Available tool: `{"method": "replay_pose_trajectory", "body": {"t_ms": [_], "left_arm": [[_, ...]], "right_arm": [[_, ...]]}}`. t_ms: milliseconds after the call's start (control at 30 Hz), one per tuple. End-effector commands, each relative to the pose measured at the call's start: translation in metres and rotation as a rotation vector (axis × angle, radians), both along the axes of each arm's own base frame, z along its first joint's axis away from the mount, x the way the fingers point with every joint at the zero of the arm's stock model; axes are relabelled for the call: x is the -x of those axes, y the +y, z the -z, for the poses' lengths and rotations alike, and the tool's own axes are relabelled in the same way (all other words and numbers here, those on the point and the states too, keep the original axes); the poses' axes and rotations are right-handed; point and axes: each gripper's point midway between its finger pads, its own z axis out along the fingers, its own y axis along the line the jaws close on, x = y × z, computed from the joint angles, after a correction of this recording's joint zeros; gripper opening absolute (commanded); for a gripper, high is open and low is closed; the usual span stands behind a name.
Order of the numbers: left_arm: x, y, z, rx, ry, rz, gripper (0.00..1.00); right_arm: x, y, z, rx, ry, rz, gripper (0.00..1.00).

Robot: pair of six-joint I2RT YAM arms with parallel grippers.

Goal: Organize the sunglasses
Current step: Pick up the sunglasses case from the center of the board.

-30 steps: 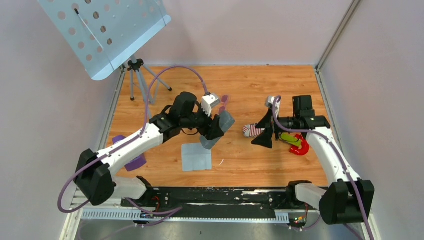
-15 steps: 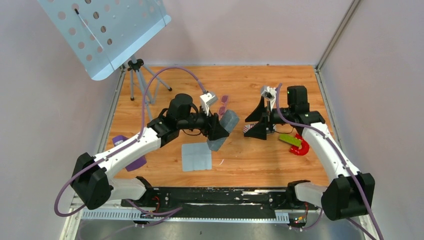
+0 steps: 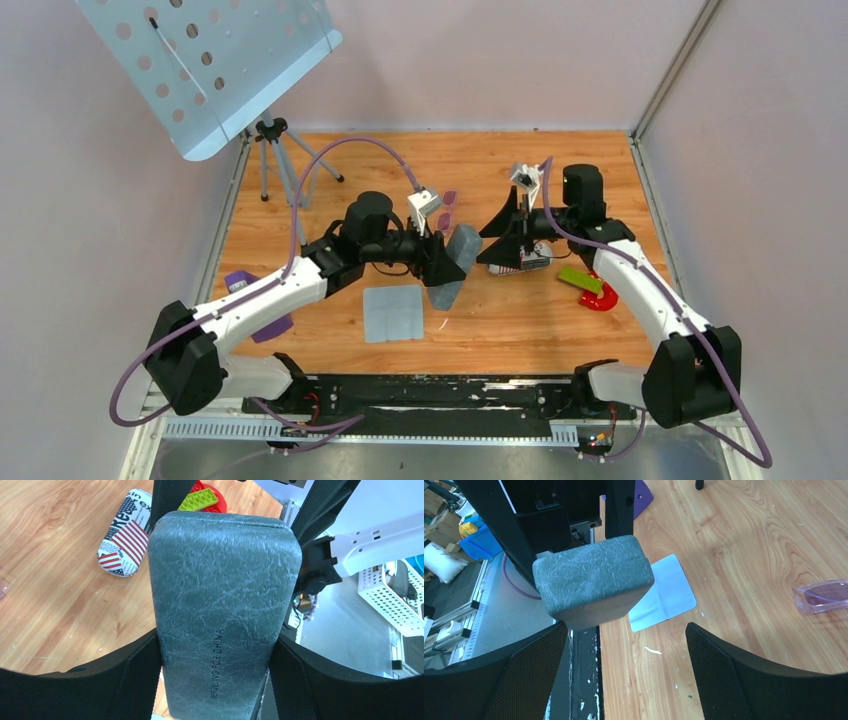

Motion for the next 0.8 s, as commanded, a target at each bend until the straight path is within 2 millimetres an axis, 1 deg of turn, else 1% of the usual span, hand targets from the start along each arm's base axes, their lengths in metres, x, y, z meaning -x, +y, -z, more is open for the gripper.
{"method": "replay_pose_trajectory", "body": {"t_ms": [0, 133, 233, 300, 433, 467, 567, 700, 767], "left_arm": [[0.011, -0.012, -0.003, 0.034, -0.012, 0.051, 0.00], [0.011, -0.016, 0.001, 0.025, -0.004, 0.054, 0.00], [0.008, -0.016, -0.001, 0.021, -0.017, 0.047, 0.00], [0.007, -0.016, -0.003, 0.022, -0.028, 0.045, 0.00], [0.014, -0.018, -0.007, 0.034, -0.029, 0.094, 0.00], [0.016, -0.018, -0.008, 0.036, -0.028, 0.103, 0.00], [0.021, -0.020, -0.009, 0.045, -0.022, 0.141, 0.00], [0.025, -0.022, -0.012, 0.058, -0.009, 0.163, 0.00], [0.026, -0.024, -0.013, 0.063, -0.012, 0.169, 0.00]], "right_arm": [[0.013, 0.011, -0.005, -0.028, -0.011, -0.062, 0.93], [0.019, 0.011, -0.003, -0.045, -0.005, -0.101, 0.92], [0.032, 0.010, -0.003, -0.062, -0.009, -0.159, 0.91], [0.041, 0.007, -0.001, -0.069, -0.044, -0.195, 0.91], [0.058, 0.005, -0.004, -0.112, -0.057, -0.259, 0.95], [0.059, 0.006, -0.004, -0.110, -0.059, -0.261, 0.96], [0.053, 0.008, -0.004, -0.086, -0.061, -0.235, 0.98], [0.043, 0.013, -0.003, -0.065, -0.021, -0.219, 0.99], [0.042, 0.017, -0.001, -0.061, -0.006, -0.232, 0.99]]}}
